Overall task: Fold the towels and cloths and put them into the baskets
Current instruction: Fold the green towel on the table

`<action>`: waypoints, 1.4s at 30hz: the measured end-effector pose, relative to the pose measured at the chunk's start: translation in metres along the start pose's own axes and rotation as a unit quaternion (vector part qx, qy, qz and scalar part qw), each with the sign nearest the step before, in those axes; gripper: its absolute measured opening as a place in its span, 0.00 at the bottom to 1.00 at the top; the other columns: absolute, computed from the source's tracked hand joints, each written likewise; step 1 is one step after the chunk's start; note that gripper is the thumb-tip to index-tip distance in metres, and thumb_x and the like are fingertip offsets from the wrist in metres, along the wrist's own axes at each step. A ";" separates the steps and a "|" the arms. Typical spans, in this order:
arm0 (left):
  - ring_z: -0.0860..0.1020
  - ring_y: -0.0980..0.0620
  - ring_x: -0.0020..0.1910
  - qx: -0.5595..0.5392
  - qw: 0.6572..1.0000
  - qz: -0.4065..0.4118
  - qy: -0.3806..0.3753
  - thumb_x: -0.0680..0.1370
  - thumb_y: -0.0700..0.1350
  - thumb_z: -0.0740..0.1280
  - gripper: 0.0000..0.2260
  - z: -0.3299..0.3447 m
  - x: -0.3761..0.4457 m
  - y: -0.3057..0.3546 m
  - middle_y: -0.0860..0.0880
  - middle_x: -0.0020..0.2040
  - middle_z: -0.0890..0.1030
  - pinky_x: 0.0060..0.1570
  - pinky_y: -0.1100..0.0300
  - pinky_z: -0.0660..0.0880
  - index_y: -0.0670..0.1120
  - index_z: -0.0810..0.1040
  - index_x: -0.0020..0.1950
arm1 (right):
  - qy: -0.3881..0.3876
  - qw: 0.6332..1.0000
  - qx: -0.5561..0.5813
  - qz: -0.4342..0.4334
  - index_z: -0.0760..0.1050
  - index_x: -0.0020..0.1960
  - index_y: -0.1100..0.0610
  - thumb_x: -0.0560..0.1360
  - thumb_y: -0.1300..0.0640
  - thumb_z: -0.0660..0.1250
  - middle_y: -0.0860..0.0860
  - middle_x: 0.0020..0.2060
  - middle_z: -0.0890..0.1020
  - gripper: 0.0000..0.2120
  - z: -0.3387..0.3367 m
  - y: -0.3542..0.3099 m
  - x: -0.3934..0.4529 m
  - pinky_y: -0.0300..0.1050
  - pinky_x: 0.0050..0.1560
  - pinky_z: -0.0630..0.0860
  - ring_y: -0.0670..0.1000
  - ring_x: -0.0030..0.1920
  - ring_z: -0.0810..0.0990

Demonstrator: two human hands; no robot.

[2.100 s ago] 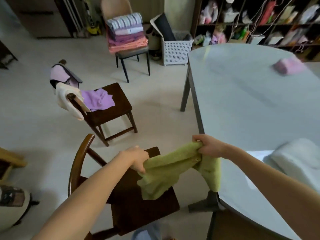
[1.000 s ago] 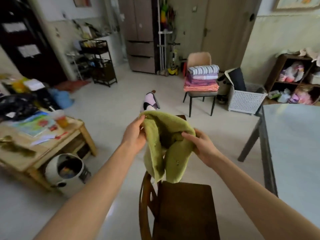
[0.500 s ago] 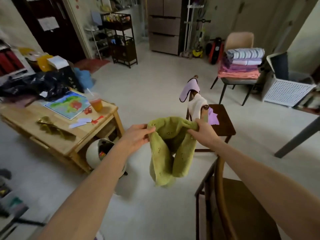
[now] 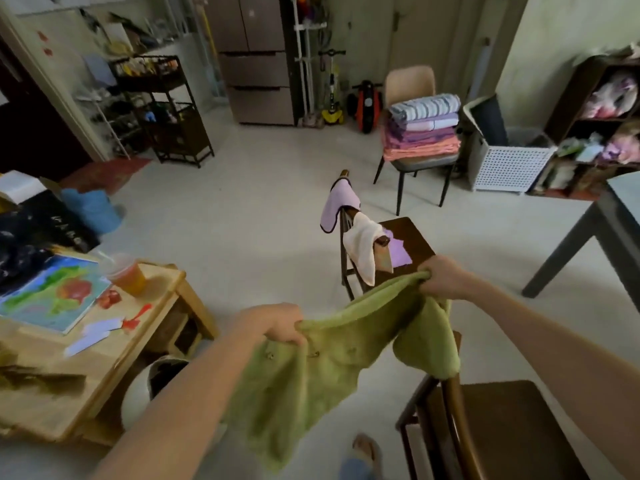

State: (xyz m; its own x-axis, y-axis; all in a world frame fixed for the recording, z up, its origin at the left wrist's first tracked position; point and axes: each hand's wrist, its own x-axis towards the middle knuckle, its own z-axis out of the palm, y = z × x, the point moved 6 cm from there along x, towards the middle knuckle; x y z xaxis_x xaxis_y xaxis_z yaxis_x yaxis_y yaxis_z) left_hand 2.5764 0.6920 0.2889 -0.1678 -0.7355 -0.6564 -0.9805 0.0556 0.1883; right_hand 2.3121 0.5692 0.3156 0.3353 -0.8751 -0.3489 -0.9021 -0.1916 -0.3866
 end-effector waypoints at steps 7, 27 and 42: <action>0.83 0.49 0.49 -0.449 0.884 0.085 0.105 0.80 0.51 0.64 0.13 -0.157 0.117 0.042 0.45 0.50 0.84 0.55 0.53 0.78 0.43 0.80 0.54 | -0.057 0.987 0.142 0.050 0.80 0.48 0.56 0.75 0.46 0.69 0.49 0.44 0.82 0.13 -0.061 0.093 0.071 0.39 0.45 0.74 0.46 0.43 0.79; 0.80 0.49 0.49 -0.362 0.890 0.278 -0.008 0.78 0.46 0.68 0.08 -0.347 0.416 0.274 0.45 0.50 0.81 0.44 0.58 0.77 0.44 0.78 0.55 | 0.327 0.838 0.262 0.349 0.78 0.54 0.58 0.79 0.60 0.62 0.52 0.45 0.80 0.08 -0.171 0.255 0.141 0.47 0.50 0.77 0.51 0.46 0.79; 0.80 0.45 0.52 -0.254 0.927 0.270 -0.056 0.77 0.44 0.66 0.08 -0.381 0.540 0.354 0.41 0.51 0.81 0.53 0.51 0.76 0.42 0.80 0.54 | 0.267 0.824 0.319 0.385 0.79 0.49 0.59 0.76 0.56 0.67 0.53 0.42 0.80 0.06 -0.200 0.375 0.254 0.42 0.44 0.75 0.51 0.45 0.79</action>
State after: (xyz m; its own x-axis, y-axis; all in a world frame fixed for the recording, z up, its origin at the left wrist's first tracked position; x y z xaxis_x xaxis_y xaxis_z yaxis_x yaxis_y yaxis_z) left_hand 2.1775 0.0571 0.2788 -0.6574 -0.6168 -0.4328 -0.5813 0.0497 0.8122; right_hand 2.0042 0.1862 0.2530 -0.5918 -0.7307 -0.3405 -0.4077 0.6357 -0.6555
